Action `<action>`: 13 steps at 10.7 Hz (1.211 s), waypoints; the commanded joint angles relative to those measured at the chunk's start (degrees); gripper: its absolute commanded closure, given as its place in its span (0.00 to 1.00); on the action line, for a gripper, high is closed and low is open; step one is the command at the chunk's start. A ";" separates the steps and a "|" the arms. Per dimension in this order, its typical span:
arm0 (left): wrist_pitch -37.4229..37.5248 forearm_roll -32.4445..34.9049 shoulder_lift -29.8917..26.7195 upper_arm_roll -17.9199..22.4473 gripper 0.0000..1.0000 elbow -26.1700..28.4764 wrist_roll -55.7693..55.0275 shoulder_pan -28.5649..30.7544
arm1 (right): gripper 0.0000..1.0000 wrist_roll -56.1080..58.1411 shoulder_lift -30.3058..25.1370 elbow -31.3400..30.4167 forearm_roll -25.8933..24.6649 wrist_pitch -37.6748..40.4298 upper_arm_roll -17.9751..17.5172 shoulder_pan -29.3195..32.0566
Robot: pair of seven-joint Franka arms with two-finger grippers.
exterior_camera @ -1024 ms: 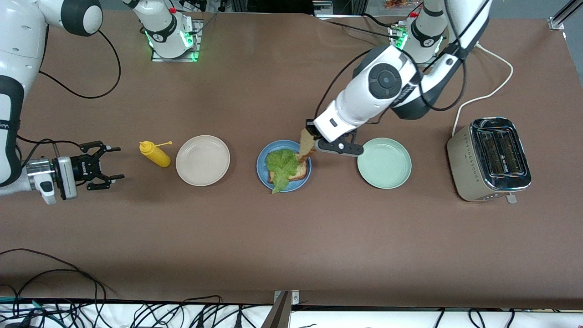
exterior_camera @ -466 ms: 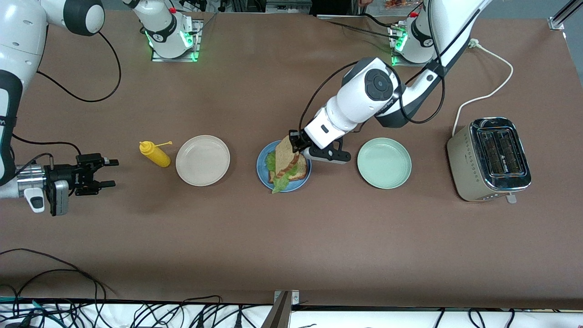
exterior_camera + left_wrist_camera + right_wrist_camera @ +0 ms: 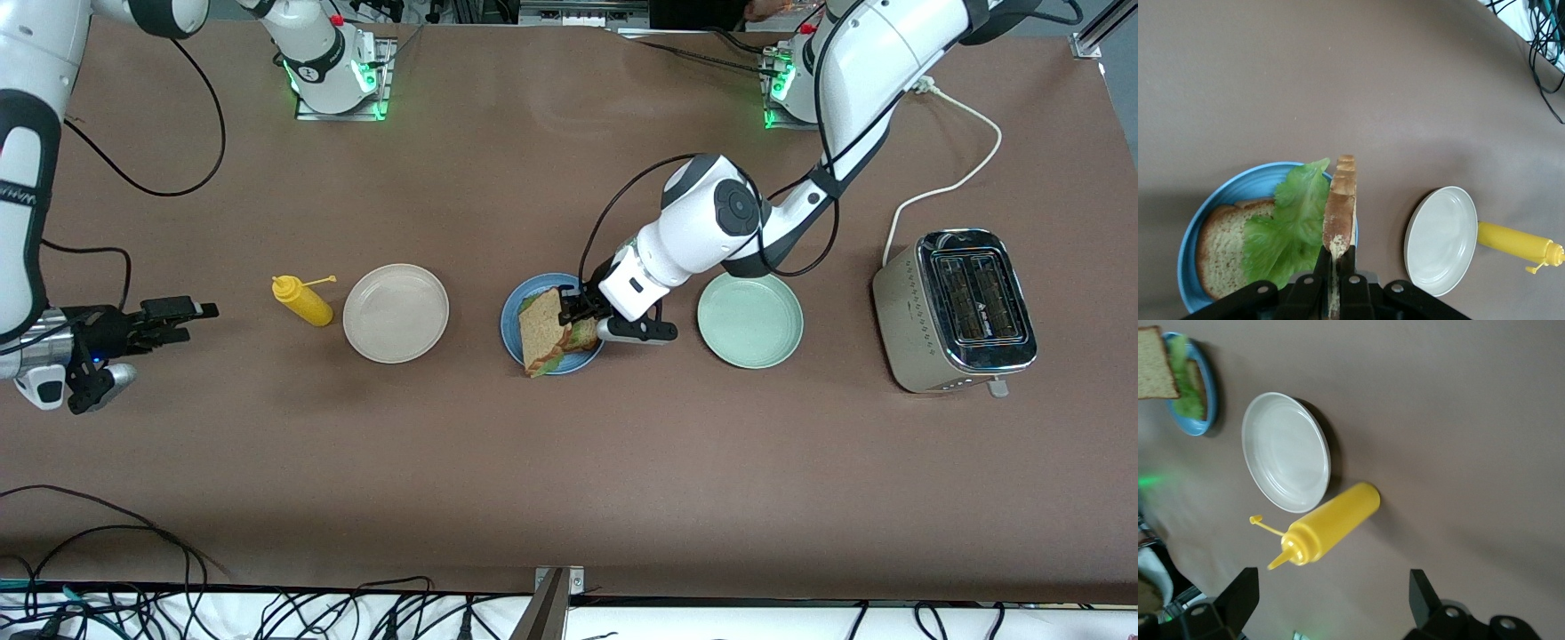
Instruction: Make sandwich in blue plate with both arms
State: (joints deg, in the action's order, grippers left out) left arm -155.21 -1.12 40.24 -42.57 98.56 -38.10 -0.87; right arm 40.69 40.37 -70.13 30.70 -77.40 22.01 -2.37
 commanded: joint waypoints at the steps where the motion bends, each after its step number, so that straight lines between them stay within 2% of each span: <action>1: -0.62 0.68 2.56 -1.29 1.00 -1.01 -0.76 0.43 | 0.00 -18.50 -3.62 -0.98 -7.40 3.55 -0.12 -4.65; 3: -0.27 0.42 2.82 -1.29 1.00 0.57 -0.49 0.60 | 0.00 -19.33 -5.20 -1.06 -10.99 4.01 -0.03 -6.24; 5: 0.52 0.42 2.65 -1.20 0.92 1.71 -0.49 1.05 | 0.00 -25.53 -7.92 -1.33 -15.99 4.27 -0.12 -10.26; 6: 3.66 0.76 2.47 -1.20 0.90 1.81 -0.31 2.27 | 0.00 -30.01 -11.94 -5.07 -19.59 3.92 -1.43 -11.33; 8: 10.43 1.21 1.51 -1.20 0.87 1.37 1.87 3.07 | 0.00 -40.81 -22.64 -17.34 -25.39 -1.23 -9.66 -9.94; 9: 10.81 1.21 1.33 -1.20 0.86 1.72 2.84 3.16 | 0.00 -44.43 -27.31 -23.76 -26.82 -5.88 -13.09 -8.54; 10: 11.42 1.21 1.33 -1.03 0.85 1.72 2.94 3.07 | 0.00 -44.90 -31.88 -30.18 -27.01 -10.45 -15.13 -5.92; 11: 11.77 1.29 1.41 -0.94 0.80 1.81 2.94 2.64 | 0.00 -44.56 -35.84 -35.55 -27.10 -14.67 -16.54 -3.71; 13: 11.95 1.30 1.42 -0.76 0.69 1.81 2.94 2.46 | 0.00 -43.77 -41.31 -40.86 -27.62 -18.48 -18.47 0.94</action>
State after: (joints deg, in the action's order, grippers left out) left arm -144.67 -1.07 42.90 -43.09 99.51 -35.57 1.30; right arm -3.46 8.62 -100.15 4.15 -90.15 6.96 -7.55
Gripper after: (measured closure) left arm 0.762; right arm 0.000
